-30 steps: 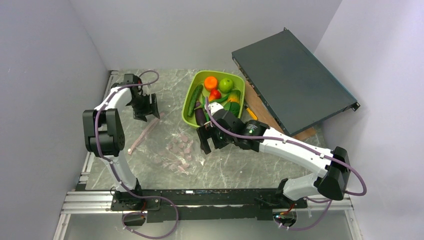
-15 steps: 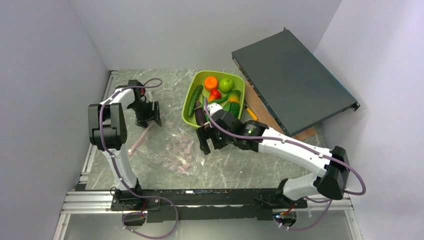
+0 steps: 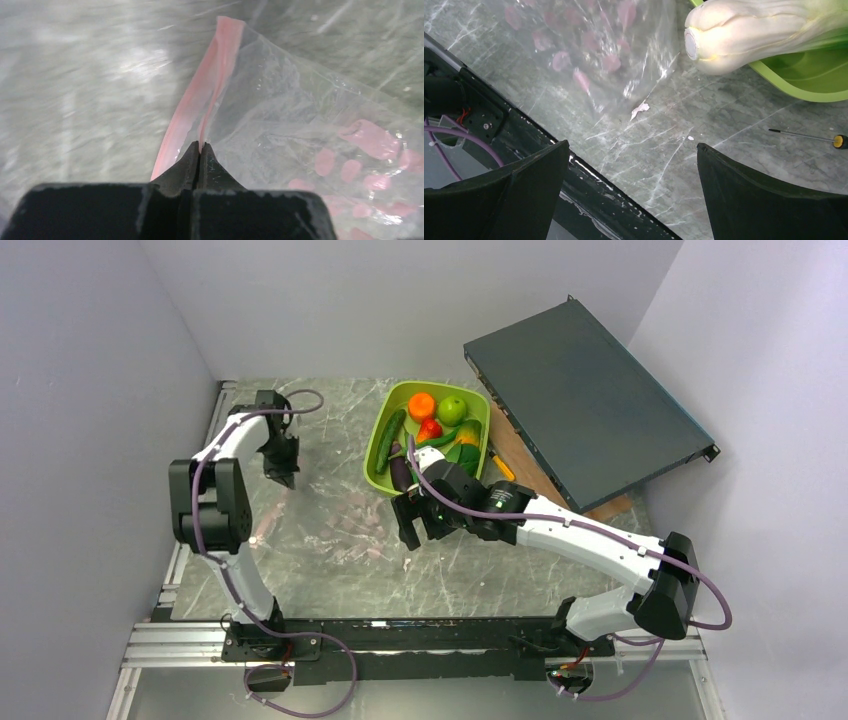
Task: Place the food in the zip-top bag and seal the zipper
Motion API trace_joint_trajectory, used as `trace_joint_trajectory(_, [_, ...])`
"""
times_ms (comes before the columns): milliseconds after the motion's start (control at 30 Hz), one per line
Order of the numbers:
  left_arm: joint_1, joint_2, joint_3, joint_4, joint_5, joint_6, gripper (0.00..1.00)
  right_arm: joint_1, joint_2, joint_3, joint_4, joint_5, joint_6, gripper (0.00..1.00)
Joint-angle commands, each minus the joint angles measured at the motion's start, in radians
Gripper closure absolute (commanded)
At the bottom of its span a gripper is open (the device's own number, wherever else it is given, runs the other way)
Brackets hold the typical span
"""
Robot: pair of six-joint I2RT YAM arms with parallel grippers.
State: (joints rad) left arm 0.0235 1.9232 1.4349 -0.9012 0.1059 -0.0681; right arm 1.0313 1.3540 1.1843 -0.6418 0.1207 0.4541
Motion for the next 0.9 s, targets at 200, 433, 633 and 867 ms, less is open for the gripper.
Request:
trace_joint_trajectory(200, [0.022,-0.449,0.065,-0.231,-1.041,-0.263,1.0,0.009,-0.019,0.024,0.045,-0.028,0.0,0.0])
trace_joint_trajectory(433, [-0.047,-0.691,0.132,-0.205,-1.358,-0.249,1.0,0.007,0.006,0.036,0.082,-0.019,-0.011,0.0])
trace_joint_trajectory(633, [-0.163,-0.611,0.045,-0.139,-0.75,-0.14,1.0,0.007,0.019,0.004,0.179,-0.066,0.028,0.0])
trace_joint_trajectory(867, [-0.181,-0.408,-0.168,0.13,0.083,-0.207,1.0,-0.005,-0.01,-0.108,0.397,-0.095,0.137,0.0])
